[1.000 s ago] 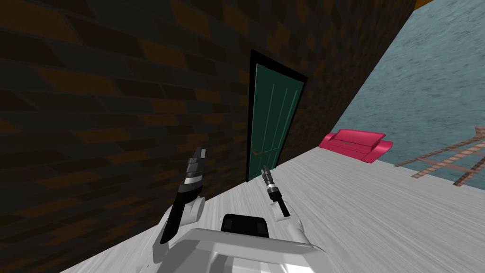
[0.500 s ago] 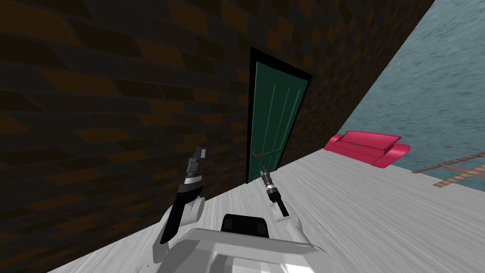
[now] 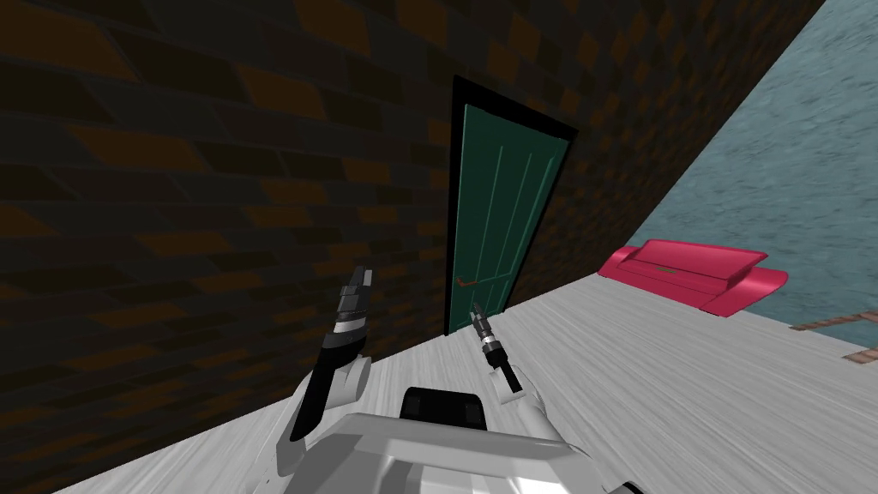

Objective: Pull the door open

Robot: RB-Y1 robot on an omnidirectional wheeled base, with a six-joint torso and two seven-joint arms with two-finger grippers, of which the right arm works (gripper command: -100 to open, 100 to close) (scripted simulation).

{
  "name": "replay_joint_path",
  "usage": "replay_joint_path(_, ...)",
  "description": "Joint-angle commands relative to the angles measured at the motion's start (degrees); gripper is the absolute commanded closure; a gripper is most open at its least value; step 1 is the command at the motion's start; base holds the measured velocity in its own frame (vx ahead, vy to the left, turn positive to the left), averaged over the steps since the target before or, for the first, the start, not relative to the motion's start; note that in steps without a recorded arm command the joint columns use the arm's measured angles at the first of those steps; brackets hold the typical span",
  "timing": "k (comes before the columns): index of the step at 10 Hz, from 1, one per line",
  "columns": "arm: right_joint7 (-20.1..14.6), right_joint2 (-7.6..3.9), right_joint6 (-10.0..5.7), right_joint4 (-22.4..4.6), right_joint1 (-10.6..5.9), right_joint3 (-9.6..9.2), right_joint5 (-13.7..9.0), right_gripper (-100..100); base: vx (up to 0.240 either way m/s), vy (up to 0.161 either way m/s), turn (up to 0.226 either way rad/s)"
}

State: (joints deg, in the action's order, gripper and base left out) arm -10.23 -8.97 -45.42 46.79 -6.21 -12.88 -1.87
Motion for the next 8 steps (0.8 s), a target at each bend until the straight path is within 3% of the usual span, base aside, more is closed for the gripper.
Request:
replay_joint_path(1,-0.24,-0.13,-0.73,-2.29,-0.93,-0.41,-0.01,-100,0.082,-0.070,0.067)
replay_joint_path(8,-1.00,-0.53,-3.02,-10.15,-4.14,-1.97,-0.01,-100,0.065,-0.068,0.055)
